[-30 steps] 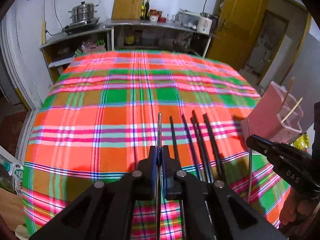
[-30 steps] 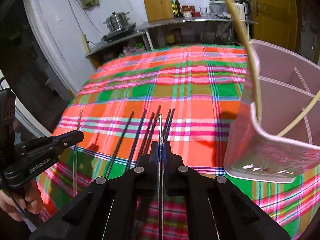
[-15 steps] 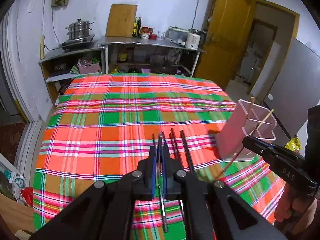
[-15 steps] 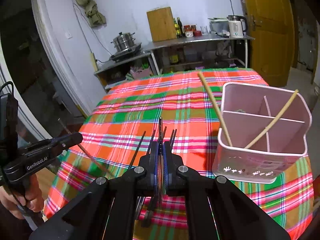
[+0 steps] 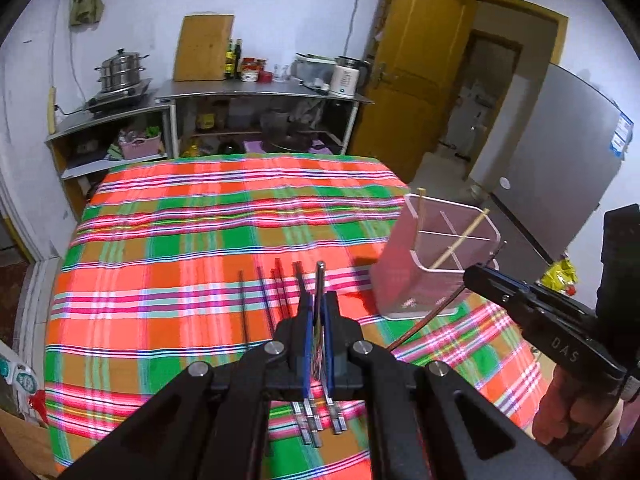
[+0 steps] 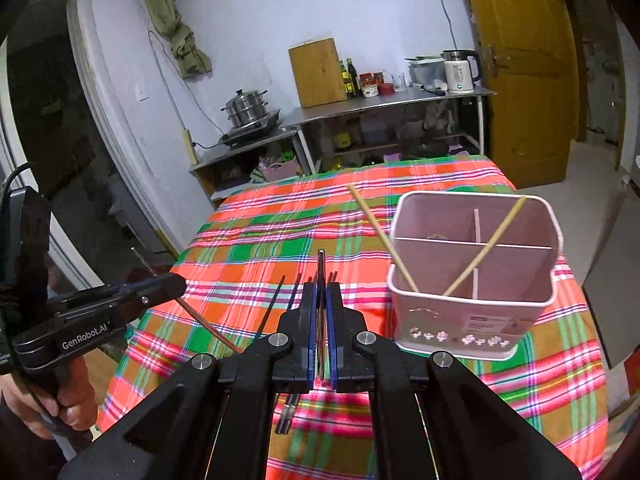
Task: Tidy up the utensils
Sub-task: 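Carry the black chopstick in the left tool to the pink basket while the right tool carries its own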
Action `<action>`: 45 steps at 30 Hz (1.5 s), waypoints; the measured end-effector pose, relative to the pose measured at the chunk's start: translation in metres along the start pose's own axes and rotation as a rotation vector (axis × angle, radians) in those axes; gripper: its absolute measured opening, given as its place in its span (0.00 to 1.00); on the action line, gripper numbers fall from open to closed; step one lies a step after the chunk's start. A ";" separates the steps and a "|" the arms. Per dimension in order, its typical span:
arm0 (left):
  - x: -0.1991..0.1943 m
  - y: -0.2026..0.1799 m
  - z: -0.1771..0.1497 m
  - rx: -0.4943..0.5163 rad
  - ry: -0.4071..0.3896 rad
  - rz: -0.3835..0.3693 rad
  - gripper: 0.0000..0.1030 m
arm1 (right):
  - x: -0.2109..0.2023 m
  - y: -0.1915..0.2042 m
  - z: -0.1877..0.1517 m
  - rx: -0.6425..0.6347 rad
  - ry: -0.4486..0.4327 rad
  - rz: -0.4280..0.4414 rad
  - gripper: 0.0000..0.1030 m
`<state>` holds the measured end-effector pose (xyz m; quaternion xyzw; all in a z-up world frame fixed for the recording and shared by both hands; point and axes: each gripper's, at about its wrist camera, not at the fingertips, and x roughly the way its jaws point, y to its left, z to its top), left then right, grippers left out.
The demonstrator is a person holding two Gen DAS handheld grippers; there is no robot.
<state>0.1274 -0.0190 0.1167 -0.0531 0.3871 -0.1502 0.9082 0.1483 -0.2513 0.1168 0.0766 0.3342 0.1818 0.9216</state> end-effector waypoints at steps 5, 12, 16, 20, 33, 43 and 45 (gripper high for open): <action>0.010 -0.027 0.001 0.018 0.021 -0.058 0.05 | -0.010 -0.014 -0.003 0.019 -0.010 -0.019 0.04; 0.016 -0.065 0.018 0.053 0.017 -0.129 0.05 | -0.029 -0.038 0.008 0.057 -0.049 -0.048 0.04; 0.007 -0.080 0.039 0.066 -0.022 -0.161 0.05 | -0.048 -0.047 0.022 0.064 -0.098 -0.060 0.04; -0.002 -0.094 0.061 0.079 -0.065 -0.188 0.05 | -0.067 -0.051 0.041 0.061 -0.162 -0.073 0.04; 0.032 -0.105 0.091 0.059 -0.083 -0.212 0.05 | -0.055 -0.064 0.065 0.063 -0.208 -0.124 0.04; 0.079 -0.097 0.071 0.053 0.013 -0.193 0.05 | -0.013 -0.091 0.048 0.109 -0.101 -0.124 0.04; 0.082 -0.096 0.068 0.053 0.020 -0.192 0.05 | -0.008 -0.094 0.044 0.120 -0.084 -0.114 0.04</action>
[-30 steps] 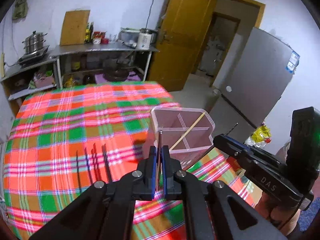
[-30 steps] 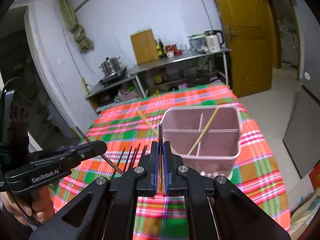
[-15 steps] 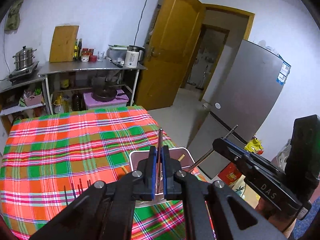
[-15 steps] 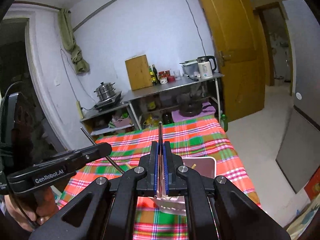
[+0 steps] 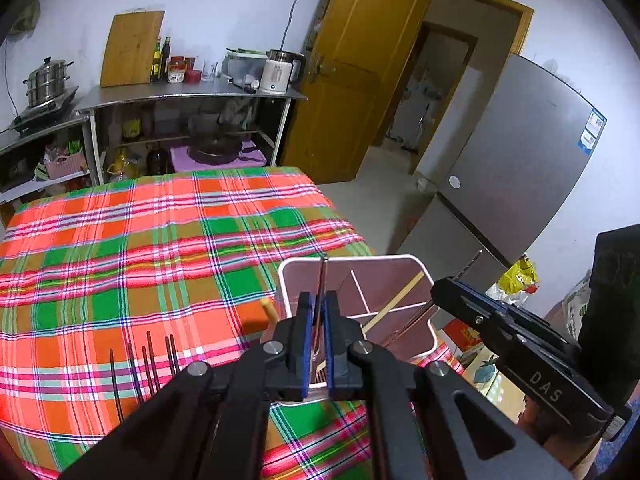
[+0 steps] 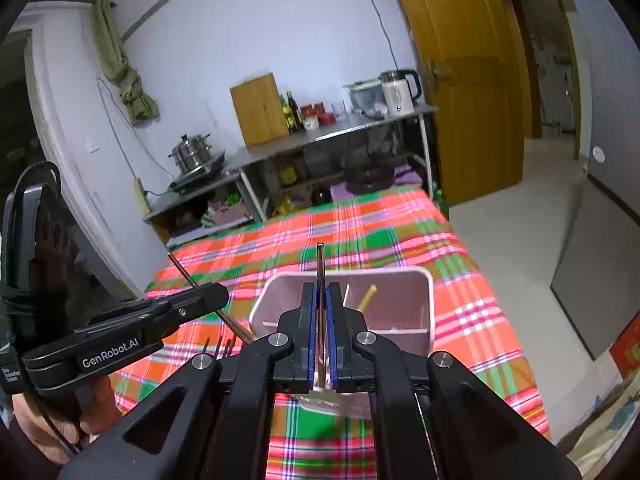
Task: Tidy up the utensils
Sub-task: 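Carry the black chopstick in the left tool to the pink basket while the right tool carries its own, then open the left tool over the basket while the right tool drops its chopstick inside, then move both tools back toward the remaining black chopsticks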
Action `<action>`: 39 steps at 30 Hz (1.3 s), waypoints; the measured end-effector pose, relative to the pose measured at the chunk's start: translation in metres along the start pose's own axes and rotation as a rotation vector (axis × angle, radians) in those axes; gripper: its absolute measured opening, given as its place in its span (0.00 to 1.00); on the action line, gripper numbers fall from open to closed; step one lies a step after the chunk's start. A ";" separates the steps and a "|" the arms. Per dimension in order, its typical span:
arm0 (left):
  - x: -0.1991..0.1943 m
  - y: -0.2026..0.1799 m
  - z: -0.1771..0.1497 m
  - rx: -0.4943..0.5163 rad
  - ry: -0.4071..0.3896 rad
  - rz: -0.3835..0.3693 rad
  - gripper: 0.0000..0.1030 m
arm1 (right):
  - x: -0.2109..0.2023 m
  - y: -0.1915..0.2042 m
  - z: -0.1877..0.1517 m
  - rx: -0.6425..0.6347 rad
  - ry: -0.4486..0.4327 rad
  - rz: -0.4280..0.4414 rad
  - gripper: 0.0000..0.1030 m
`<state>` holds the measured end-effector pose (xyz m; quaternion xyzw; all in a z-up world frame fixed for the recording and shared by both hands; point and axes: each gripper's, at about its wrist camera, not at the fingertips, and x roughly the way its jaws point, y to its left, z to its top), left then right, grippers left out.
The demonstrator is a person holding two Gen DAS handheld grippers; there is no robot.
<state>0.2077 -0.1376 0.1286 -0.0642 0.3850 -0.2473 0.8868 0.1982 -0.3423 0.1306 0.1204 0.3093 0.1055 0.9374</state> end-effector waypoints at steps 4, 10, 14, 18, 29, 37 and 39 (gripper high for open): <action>0.001 0.001 -0.003 -0.001 0.004 0.003 0.10 | 0.004 -0.003 -0.005 0.006 0.022 0.003 0.05; -0.012 0.002 -0.004 0.002 -0.027 0.003 0.20 | -0.002 0.000 -0.004 0.003 0.009 0.003 0.09; -0.031 0.003 -0.004 0.014 -0.064 0.008 0.20 | -0.015 0.002 -0.004 0.000 -0.024 -0.009 0.09; -0.052 0.005 -0.008 0.028 -0.107 0.028 0.21 | -0.031 0.008 -0.005 -0.010 -0.071 -0.009 0.09; -0.083 0.037 -0.045 0.013 -0.145 0.117 0.30 | -0.044 0.044 -0.034 -0.084 -0.086 0.021 0.09; -0.087 0.077 -0.080 -0.053 -0.122 0.174 0.30 | -0.020 0.063 -0.061 -0.082 0.000 0.098 0.10; -0.086 0.086 -0.088 -0.072 -0.112 0.182 0.30 | -0.013 0.067 -0.066 -0.089 0.018 0.112 0.10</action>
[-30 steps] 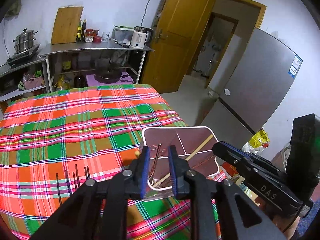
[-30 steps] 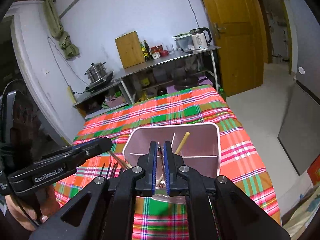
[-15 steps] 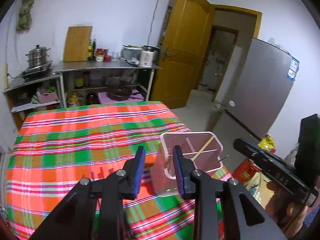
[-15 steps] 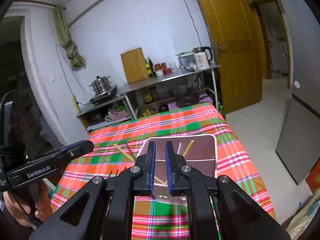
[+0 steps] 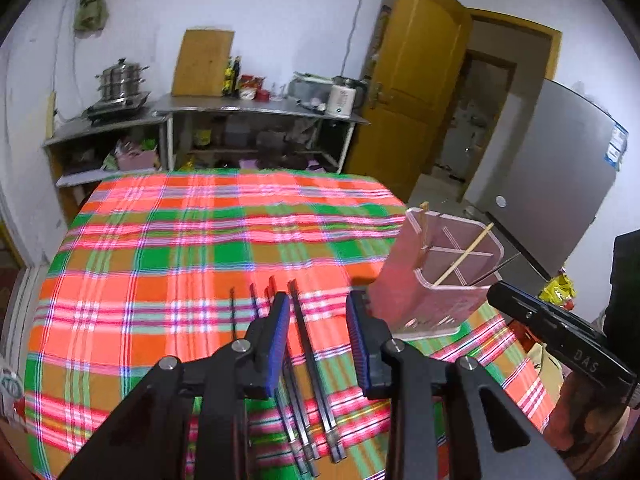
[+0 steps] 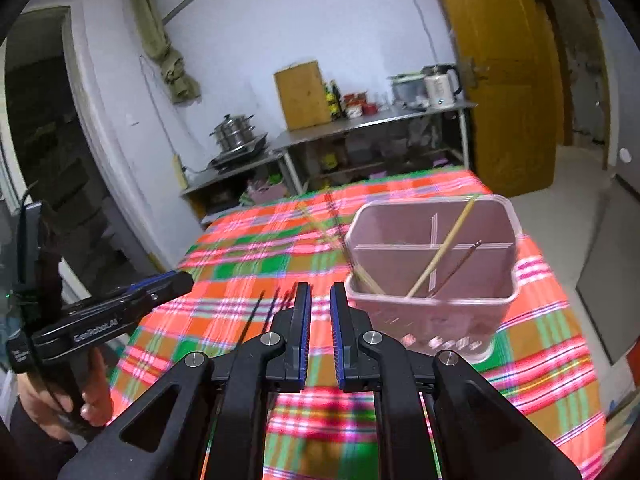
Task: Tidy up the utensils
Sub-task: 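Move both tools back toward the remaining black chopsticks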
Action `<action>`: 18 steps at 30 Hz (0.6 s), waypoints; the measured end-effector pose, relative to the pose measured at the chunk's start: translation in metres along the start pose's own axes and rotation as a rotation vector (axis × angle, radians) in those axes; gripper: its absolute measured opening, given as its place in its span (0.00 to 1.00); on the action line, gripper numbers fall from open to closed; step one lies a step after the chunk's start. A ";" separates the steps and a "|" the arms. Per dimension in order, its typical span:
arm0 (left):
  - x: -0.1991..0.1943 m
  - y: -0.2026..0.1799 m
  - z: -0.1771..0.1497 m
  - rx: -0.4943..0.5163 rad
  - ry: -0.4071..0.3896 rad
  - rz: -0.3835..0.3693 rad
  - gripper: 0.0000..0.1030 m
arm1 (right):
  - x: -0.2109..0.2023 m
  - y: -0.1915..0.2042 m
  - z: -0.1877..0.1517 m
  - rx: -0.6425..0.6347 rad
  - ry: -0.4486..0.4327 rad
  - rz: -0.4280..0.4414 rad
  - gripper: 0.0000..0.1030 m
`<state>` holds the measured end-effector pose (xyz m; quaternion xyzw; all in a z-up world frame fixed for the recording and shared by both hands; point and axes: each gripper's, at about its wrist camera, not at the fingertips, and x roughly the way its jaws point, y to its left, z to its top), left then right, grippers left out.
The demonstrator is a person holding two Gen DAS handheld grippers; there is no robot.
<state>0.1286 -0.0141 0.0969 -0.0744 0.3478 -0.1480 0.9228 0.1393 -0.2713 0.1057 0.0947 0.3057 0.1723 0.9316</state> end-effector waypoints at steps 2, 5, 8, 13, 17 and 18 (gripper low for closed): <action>0.003 0.009 -0.009 -0.014 0.013 0.017 0.30 | 0.008 0.005 -0.006 -0.011 0.019 0.010 0.10; 0.011 0.021 -0.020 -0.035 0.038 0.037 0.30 | 0.021 0.011 -0.013 -0.021 0.049 0.021 0.10; 0.020 0.032 -0.029 -0.053 0.065 0.052 0.30 | 0.035 0.014 -0.020 -0.031 0.081 0.025 0.09; 0.041 0.048 -0.040 -0.078 0.107 0.069 0.30 | 0.056 0.019 -0.032 -0.041 0.125 0.025 0.09; 0.059 0.060 -0.047 -0.091 0.144 0.083 0.30 | 0.079 0.023 -0.042 -0.043 0.172 0.022 0.09; 0.064 0.063 -0.049 -0.095 0.154 0.085 0.29 | 0.083 0.023 -0.044 -0.042 0.181 0.022 0.09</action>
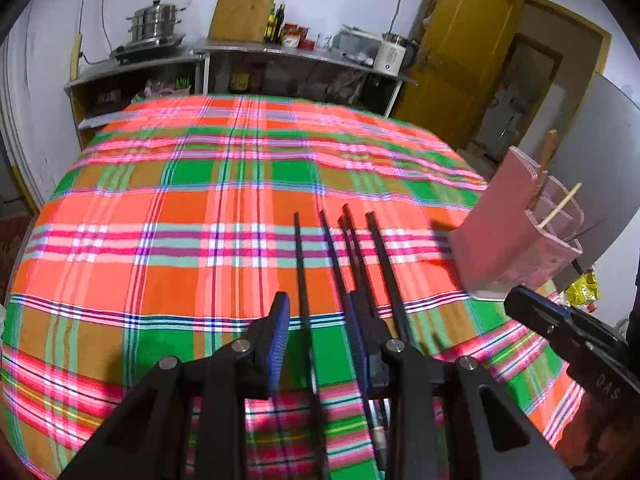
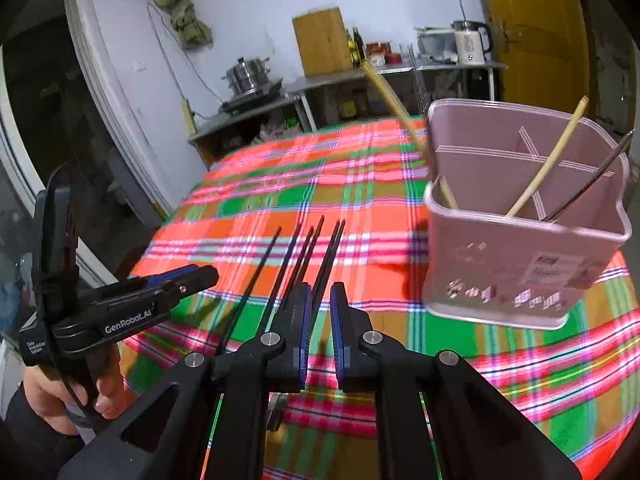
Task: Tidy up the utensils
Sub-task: 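Move both tools back toward the remaining black chopsticks, then grasp a black chopstick with the left tool while the right tool grasps another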
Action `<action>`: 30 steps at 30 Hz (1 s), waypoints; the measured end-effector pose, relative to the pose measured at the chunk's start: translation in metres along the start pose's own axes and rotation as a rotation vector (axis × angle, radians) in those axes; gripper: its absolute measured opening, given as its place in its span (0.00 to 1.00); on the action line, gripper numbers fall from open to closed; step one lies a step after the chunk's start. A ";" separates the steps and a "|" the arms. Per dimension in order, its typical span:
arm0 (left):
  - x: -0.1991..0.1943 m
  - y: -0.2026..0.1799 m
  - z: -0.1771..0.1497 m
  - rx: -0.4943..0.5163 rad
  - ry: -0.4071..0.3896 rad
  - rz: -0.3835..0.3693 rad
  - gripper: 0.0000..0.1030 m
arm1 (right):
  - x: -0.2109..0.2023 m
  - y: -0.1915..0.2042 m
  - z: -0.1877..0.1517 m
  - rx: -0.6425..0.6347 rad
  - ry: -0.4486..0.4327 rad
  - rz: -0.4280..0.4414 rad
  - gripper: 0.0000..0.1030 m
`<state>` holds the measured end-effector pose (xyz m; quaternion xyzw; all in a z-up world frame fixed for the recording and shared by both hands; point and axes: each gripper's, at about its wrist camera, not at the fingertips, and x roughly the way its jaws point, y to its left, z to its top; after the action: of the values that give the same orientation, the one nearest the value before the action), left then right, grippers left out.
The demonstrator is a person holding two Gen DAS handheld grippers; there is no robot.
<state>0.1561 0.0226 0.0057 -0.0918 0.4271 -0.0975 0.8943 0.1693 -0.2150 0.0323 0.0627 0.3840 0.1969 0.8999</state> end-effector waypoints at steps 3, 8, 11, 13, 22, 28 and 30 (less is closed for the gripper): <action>0.013 0.006 0.000 -0.001 0.019 0.007 0.30 | 0.022 0.001 -0.005 0.012 0.040 -0.002 0.09; 0.033 0.011 0.002 -0.003 0.044 0.015 0.30 | 0.056 0.001 -0.009 0.021 0.095 -0.014 0.09; 0.043 0.012 0.003 0.000 0.056 0.018 0.29 | 0.072 0.001 -0.008 0.025 0.117 -0.023 0.09; 0.048 0.013 0.004 0.002 0.060 0.019 0.29 | 0.080 0.000 -0.006 0.030 0.128 -0.030 0.09; 0.056 0.001 0.006 0.068 0.046 0.086 0.29 | 0.094 0.001 -0.001 0.029 0.137 -0.044 0.09; 0.058 -0.008 0.003 0.120 0.022 0.186 0.14 | 0.095 -0.001 0.000 0.030 0.146 -0.064 0.07; 0.055 -0.002 0.002 0.089 0.023 0.187 0.08 | 0.091 -0.004 -0.003 0.035 0.147 -0.068 0.07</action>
<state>0.1908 0.0068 -0.0335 -0.0105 0.4394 -0.0335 0.8976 0.2252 -0.1820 -0.0312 0.0506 0.4541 0.1637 0.8743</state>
